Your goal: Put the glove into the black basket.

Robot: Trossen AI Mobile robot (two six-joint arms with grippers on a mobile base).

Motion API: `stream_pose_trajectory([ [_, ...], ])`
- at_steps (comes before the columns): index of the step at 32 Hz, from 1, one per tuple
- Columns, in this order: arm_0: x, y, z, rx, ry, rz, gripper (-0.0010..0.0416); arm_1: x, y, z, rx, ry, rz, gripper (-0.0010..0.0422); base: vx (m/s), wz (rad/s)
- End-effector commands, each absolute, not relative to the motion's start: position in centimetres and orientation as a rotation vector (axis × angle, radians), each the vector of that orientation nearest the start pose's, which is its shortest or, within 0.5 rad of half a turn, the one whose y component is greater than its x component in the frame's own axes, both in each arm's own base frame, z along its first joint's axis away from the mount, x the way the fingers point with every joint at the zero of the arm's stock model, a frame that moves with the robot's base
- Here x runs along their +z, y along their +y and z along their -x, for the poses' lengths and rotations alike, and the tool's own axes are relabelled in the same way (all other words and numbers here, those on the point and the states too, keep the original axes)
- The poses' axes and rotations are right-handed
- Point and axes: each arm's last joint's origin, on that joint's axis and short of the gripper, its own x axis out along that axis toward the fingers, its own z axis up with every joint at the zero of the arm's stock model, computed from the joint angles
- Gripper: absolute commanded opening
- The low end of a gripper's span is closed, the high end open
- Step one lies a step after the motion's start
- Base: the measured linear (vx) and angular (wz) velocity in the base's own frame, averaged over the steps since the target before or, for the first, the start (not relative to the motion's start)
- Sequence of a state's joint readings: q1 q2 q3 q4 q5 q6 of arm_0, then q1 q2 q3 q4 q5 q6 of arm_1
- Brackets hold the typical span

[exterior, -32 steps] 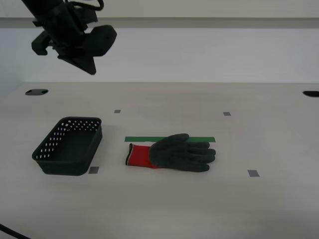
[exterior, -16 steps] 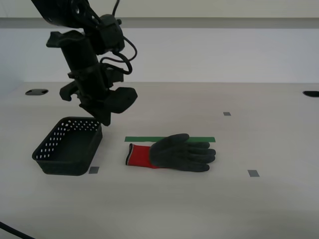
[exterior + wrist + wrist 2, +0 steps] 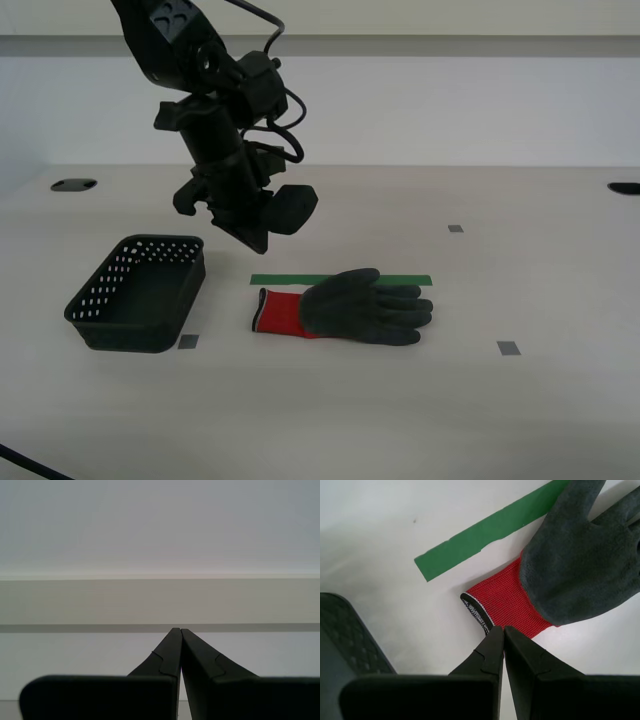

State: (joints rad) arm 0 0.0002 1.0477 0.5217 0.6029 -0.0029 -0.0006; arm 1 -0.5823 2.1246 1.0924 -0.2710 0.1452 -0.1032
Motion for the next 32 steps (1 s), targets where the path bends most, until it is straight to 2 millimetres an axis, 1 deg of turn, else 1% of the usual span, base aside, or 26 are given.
stream_pose_trajectory([
  [1, 26.8, 0.0, -22.7, 0.003, -0.071, 0.0, 0.0001, 3.7, -20.8, -29.9, -0.578, 1.409, -0.198, 0.0, 0.0, 0.0],
  [2, 26.8, 0.0, -22.7, 0.003, -0.07, 0.001, 0.0001, 3.3, -21.0, -29.9, -0.578, 1.422, -0.205, 0.0, 0.0, 0.0],
  [4, 26.8, 0.0, -22.7, 0.003, -0.071, 0.0, 0.0001, 1.6, -21.2, -29.8, -0.569, 1.473, -0.221, 0.0, 0.0, 0.0],
  [5, 26.8, 0.0, -22.7, 0.003, -0.071, 0.0, 0.0001, 0.9, -21.1, -29.7, -0.559, 1.498, -0.223, 0.0, 0.0, 0.0],
  [7, 26.8, 0.0, -22.7, 0.003, -0.07, 0.0, 0.0001, 0.2, -21.1, -29.6, -0.552, 1.522, -0.227, 0.0, 0.0, 0.0],
  [8, 26.8, 0.0, -22.7, 0.003, -0.072, 0.001, 0.0001, -0.7, -20.9, -29.3, -0.547, 1.553, -0.24, 0.0, 0.0, 0.0],
  [16, 26.8, 0.0, -22.7, 0.003, -0.066, 0.001, 0.0001, -0.6, -20.8, -29.1, -0.549, 1.577, -0.263, 0.0001, 0.0, 0.0],
  [18, 26.8, 0.0, -22.7, 0.003, -0.065, 0.0, 0.0001, -0.8, -20.7, -29.0, -0.546, 1.588, -0.266, 0.0012, 0.0, 0.0],
  [20, 26.8, 0.0, -22.7, 0.003, -0.065, 0.0, 0.0001, -0.8, -20.6, -29.0, -0.542, 1.59, -0.264, 0.0057, 0.0, 0.0],
  [21, 26.8, 0.0, -22.7, 0.003, -0.065, 0.0, 0.0001, -0.8, -20.7, -29.0, -0.538, 1.589, -0.261, 0.0069, 0.0, 0.0],
  [22, 26.8, 0.0, -22.7, 0.003, -0.065, 0.0, 0.0001, -0.7, -20.7, -29.1, -0.533, 1.589, -0.254, 0.0094, 0.0, 0.0],
  [23, 26.8, 0.0, -22.7, 0.003, -0.065, 0.001, 0.0001, -0.7, -20.7, -29.1, -0.532, 1.587, -0.253, 0.0108, 0.0, 0.0],
  [25, 26.8, 0.0, -22.7, 0.003, -0.065, 0.0, 0.0001, -0.7, -20.7, -29.1, -0.533, 1.583, -0.251, 0.0159, 0.0, 0.0],
  [26, 26.8, 0.0, -22.7, 0.003, -0.065, 0.001, 0.0001, -0.7, -20.7, -29.1, -0.534, 1.582, -0.25, 0.0171, 0.0, 0.0],
  [27, 26.8, 0.0, -22.7, 0.003, -0.065, 0.0, 0.0001, -0.8, -20.8, -29.1, -0.531, 1.58, -0.246, 0.0199, 0.0, 0.0],
  [29, 26.8, 0.0, -22.7, 0.003, -0.065, 0.0, 0.0001, -0.8, -20.9, -29.3, -0.526, 1.56, -0.229, 0.0225, 0.0, 0.0],
  [32, 26.8, 0.0, -22.7, 0.003, -0.065, 0.0, 0.0001, -0.6, -21.3, -29.9, -0.524, 1.517, -0.201, 0.0236, 0.0, 0.0],
])
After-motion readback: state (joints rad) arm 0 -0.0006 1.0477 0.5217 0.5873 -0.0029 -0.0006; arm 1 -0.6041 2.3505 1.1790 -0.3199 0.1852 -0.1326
